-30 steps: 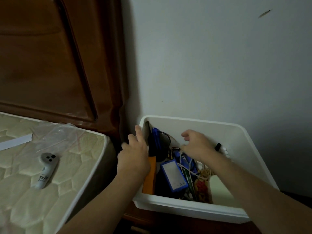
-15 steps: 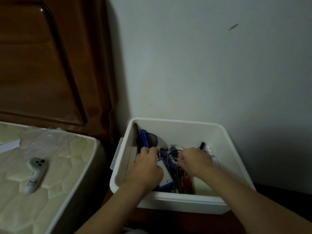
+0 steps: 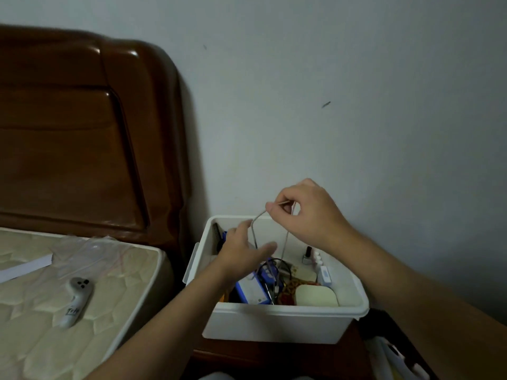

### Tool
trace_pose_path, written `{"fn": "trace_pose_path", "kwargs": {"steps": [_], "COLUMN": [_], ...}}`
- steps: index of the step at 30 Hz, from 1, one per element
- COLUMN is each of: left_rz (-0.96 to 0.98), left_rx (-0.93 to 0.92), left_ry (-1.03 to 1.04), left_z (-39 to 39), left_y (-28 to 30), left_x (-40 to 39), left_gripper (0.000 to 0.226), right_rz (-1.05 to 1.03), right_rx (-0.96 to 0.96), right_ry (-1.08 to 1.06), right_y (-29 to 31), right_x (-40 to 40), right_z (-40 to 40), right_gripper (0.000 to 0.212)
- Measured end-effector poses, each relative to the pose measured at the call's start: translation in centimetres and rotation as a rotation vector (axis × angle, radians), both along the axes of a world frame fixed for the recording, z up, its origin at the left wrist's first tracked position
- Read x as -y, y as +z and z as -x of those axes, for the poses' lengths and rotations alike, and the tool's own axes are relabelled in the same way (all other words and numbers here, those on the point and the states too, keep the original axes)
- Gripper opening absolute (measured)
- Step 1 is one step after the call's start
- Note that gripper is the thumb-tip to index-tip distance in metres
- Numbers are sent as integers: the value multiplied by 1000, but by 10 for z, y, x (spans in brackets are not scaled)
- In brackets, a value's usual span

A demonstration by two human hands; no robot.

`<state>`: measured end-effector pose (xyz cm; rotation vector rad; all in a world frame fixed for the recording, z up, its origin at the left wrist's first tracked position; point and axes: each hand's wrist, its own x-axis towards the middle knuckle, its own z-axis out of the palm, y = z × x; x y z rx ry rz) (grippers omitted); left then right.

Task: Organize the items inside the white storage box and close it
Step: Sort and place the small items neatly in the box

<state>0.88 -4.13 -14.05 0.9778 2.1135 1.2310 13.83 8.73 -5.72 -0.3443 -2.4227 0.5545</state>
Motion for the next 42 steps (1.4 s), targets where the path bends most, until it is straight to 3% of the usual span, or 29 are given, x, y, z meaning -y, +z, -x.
{"fn": "trace_pose_path", "kwargs": {"steps": [4, 10, 14, 17, 21, 26, 29, 34, 39, 42], "left_rz": [-177, -490, -582, -659, -739, -727, -760, -671, -240, -201], "left_rx": [81, 295, 392, 461, 568, 657, 702, 354, 322, 440], "left_ry": [-126, -39, -63, -130, -128, -129, -122, -71, -491, -641], "left_z": [-21, -52, -62, -73, -90, -119, -127, -116, -124, -136], "left_y": [34, 92, 133, 166, 202, 212, 217, 206, 133, 90], "left_x": [6, 18, 40, 54, 66, 77, 84, 86, 89, 101], "left_gripper": [35, 43, 26, 23, 26, 26, 29, 39, 70, 58], "right_rz": [-42, -119, 129, 192, 440, 594, 574, 832, 1161, 1184], "right_rx": [-191, -235, -310, -196, 59, 216, 278, -14, -345, -373], "right_ry": [-2, -134, -238, -156, 30, 152, 206, 241, 210, 47], "right_y": [34, 81, 104, 114, 106, 77, 66, 79, 92, 87], "right_x": [13, 5, 7, 20, 48, 91, 109, 114, 96, 83], "right_z": [-22, -55, -75, -89, -102, -112, -114, -111, -114, -122], "right_gripper": [24, 5, 20, 31, 40, 75, 57, 51, 40, 34]}}
